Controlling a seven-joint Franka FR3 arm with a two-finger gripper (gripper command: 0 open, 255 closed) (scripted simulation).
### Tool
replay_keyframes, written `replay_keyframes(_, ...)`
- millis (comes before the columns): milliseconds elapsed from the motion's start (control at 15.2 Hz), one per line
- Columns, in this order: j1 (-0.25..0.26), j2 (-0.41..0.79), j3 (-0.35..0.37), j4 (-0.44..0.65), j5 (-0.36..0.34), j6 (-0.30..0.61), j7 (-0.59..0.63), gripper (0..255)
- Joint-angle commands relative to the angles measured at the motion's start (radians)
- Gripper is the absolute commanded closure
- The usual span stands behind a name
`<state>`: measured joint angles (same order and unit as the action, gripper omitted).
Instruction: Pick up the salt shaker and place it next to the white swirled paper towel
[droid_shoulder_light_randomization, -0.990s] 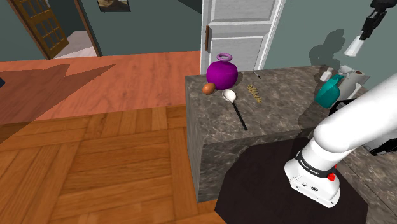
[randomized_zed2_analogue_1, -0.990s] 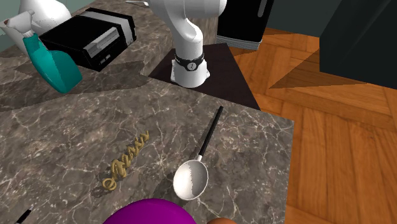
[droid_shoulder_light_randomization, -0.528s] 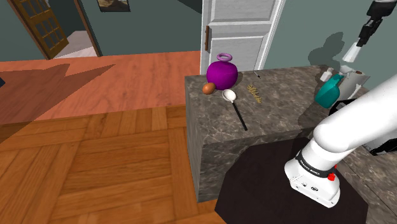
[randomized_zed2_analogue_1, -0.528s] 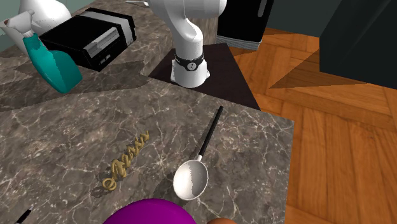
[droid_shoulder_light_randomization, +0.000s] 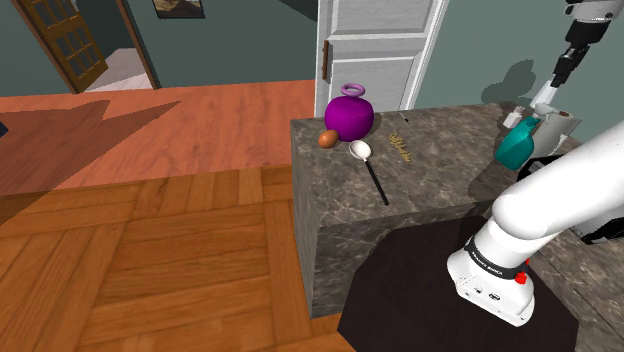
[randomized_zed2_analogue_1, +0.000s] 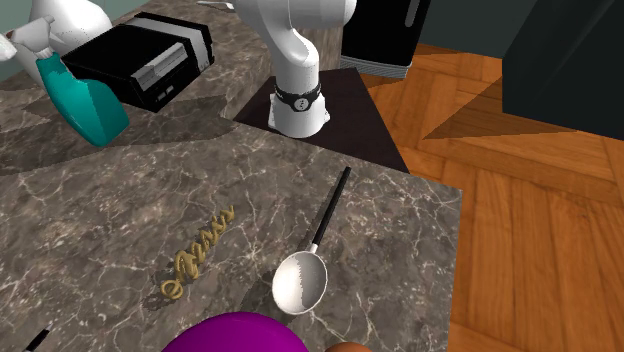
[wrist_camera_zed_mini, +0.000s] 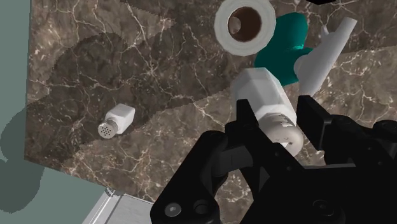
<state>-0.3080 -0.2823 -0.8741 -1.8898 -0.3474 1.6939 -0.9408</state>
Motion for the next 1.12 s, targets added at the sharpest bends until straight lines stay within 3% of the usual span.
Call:
replay_keyframes(0, -0.001, 0.002, -0.006, -0.025, -0.001, 0.028, 0.002, 255)
replay_keyframes(1056, -0.005, 0.029, -0.055, -0.218, -0.008, 0.243, 0.021, 255)
